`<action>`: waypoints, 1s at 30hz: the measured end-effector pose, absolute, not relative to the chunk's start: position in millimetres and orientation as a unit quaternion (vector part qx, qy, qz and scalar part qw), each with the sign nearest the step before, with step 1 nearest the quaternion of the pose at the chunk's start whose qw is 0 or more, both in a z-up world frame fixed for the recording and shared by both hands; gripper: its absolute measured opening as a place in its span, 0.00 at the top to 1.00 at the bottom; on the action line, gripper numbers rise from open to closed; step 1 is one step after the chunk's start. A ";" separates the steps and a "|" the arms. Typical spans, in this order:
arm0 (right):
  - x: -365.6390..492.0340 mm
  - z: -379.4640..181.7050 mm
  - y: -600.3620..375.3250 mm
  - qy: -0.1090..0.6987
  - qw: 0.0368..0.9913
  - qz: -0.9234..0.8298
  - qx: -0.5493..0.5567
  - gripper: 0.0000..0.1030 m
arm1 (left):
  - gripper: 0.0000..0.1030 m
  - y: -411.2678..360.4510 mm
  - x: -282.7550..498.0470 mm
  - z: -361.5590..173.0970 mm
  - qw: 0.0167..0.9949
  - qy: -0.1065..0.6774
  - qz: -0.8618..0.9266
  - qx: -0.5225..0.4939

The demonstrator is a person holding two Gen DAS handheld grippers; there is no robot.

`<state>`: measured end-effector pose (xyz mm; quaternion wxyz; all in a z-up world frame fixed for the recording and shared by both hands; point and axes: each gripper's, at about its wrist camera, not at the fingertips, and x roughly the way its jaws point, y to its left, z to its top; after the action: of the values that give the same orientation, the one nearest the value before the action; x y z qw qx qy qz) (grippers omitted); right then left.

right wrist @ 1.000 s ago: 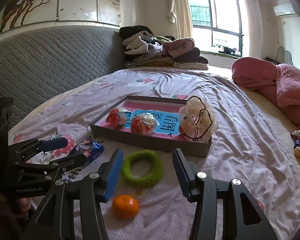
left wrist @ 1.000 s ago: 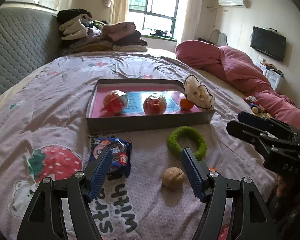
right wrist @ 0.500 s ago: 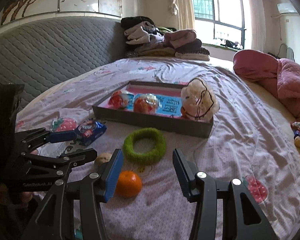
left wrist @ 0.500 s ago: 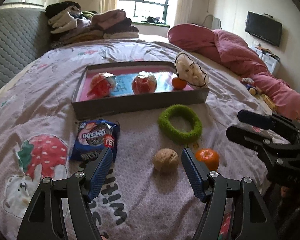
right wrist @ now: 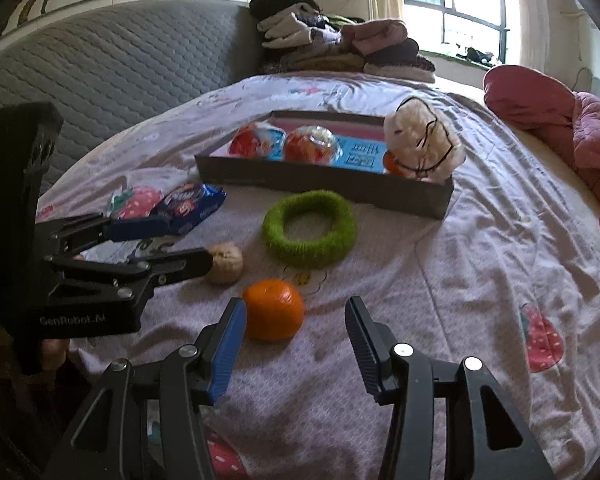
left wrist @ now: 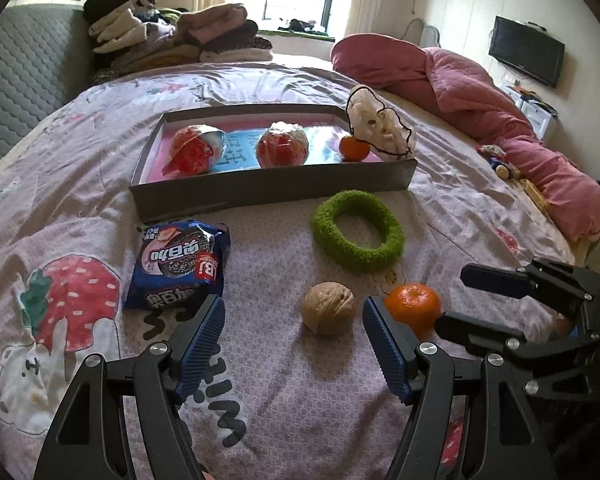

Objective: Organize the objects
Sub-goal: 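Close the left tool on the walnut while the right tool grasps a mandarin orange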

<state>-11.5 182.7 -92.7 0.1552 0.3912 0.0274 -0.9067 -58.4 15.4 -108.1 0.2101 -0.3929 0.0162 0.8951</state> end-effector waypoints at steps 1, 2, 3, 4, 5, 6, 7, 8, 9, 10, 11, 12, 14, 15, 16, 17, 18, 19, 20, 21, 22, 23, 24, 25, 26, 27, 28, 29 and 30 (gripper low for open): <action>-10.7 -93.7 181.9 0.028 0.156 -0.906 0.393 0.50 | 0.29 16.0 -58.5 -108.5 0.211 0.017 0.894 -0.394; -10.3 -94.5 181.5 0.028 0.157 -0.905 0.394 0.50 | 0.29 16.6 -58.5 -108.8 0.210 0.019 0.894 -0.395; -9.6 -95.1 181.3 0.027 0.158 -0.904 0.396 0.50 | 0.29 16.8 -58.3 -108.9 0.211 0.020 0.894 -0.395; -9.7 -95.7 181.1 0.026 0.159 -0.903 0.399 0.50 | 0.29 17.3 -58.1 -109.1 0.212 0.021 0.893 -0.396; -9.2 -96.5 180.7 0.025 0.160 -0.902 0.400 0.50 | 0.29 17.9 -57.9 -109.3 0.212 0.023 0.893 -0.397; -9.3 -97.1 180.4 0.025 0.161 -0.901 0.401 0.50 | 0.29 18.5 -57.8 -109.4 0.213 0.023 0.892 -0.397; -9.1 -97.4 180.2 0.026 0.161 -0.901 0.402 0.50 | 0.29 19.0 -57.8 -109.4 0.215 0.024 0.892 -0.398; -8.9 -97.7 179.9 0.026 0.161 -0.901 0.402 0.50 | 0.29 19.6 -57.8 -109.5 0.215 0.025 0.891 -0.399; -8.9 -98.0 180.0 0.026 0.162 -0.901 0.402 0.50 | 0.29 20.4 -57.5 -109.3 0.216 0.026 0.891 -0.398; -9.2 -98.4 179.7 0.026 0.162 -0.900 0.403 0.50 | 0.29 21.2 -57.4 -109.2 0.217 0.027 0.891 -0.397; -9.2 -98.6 179.4 0.027 0.163 -0.900 0.404 0.51 | 0.29 21.7 -57.5 -109.2 0.218 0.029 0.891 -0.397; -9.5 -99.2 179.2 0.026 0.163 -0.899 0.405 0.50 | 0.29 22.4 -57.5 -109.0 0.219 0.030 0.891 -0.396; -9.8 -100.2 179.0 0.027 0.164 -0.899 0.406 0.50 | 0.29 23.2 -57.7 -108.7 0.221 0.030 0.891 -0.395; -10.0 -100.8 178.7 0.028 0.164 -0.898 0.407 0.50 | 0.29 23.9 -58.1 -108.6 0.222 0.030 0.891 -0.395; -10.4 -101.4 178.3 0.028 0.164 -0.898 0.408 0.50 | 0.29 24.1 -58.4 -108.7 0.223 0.030 0.890 -0.396; -10.5 -101.9 178.3 0.028 0.163 -0.898 0.408 0.50 | 0.29 24.7 -58.8 -109.1 0.223 0.029 0.891 -0.395; -10.9 -103.1 178.1 0.029 0.163 -0.897 0.410 0.50 | 0.29 24.8 -58.7 -109.3 0.223 0.030 0.890 -0.396; -11.2 -103.8 178.0 0.030 0.162 -0.897 0.411 0.50 | 0.29 25.4 -59.1 -110.1 0.223 0.031 0.890 -0.397; -11.7 -104.4 177.8 0.030 0.161 -0.896 0.412 0.50 | 0.29 25.8 -59.8 -111.3 0.222 0.032 0.890 -0.398; -12.5 -105.2 177.3 0.031 0.161 -0.896 0.412 0.50 | 0.29 26.4 -60.7 -112.7 0.220 0.034 0.890 -0.398; -12.7 -105.6 177.4 0.032 0.160 -0.896 0.412 0.50 | 0.29 26.7 -61.6 -113.9 0.220 0.035 0.890 -0.399; -12.8 -105.7 177.2 0.033 0.160 -0.896 0.412 0.50 | 0.29 27.4 -62.3 -115.1 0.218 0.037 0.890 -0.399; -12.8 -106.2 176.8 0.034 0.161 -0.896 0.413 0.50 | 0.29 27.8 -63.3 -116.4 0.217 0.038 0.890 -0.399; -13.0 -106.6 175.9 0.035 0.161 -0.896 0.413 0.50 | 0.29 27.9 -64.0 -117.4 0.217 0.039 0.890 -0.399; -13.1 -107.0 175.2 0.036 0.161 -0.896 0.413 0.51 | 0.29 28.1 -64.4 -118.2 0.217 0.040 0.890 -0.398; -13.6 -107.2 175.0 0.036 0.161 -0.896 0.413 0.51 | 0.29 28.6 -65.0 -119.0 0.216 0.041 0.891 -0.397; -14.1 -107.3 174.5 0.036 0.161 -0.896 0.413 0.51 | 0.29 29.1 -65.6 -119.6 0.217 0.041 0.891 -0.397; -14.6 -107.7 173.8 0.038 0.161 -0.896 0.413 0.50 | 0.29 29.3 -66.2 -120.2 0.217 0.041 0.891 -0.396; -14.7 -108.1 173.3 0.039 0.160 -0.896 0.413 0.51 | 0.29 29.4 -66.9 -120.7 0.217 0.039 0.892 -0.396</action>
<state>-14.7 173.3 -108.1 0.1601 0.4129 0.0390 -0.8958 -66.9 29.4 -120.7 0.2174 -0.3955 0.0390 0.8915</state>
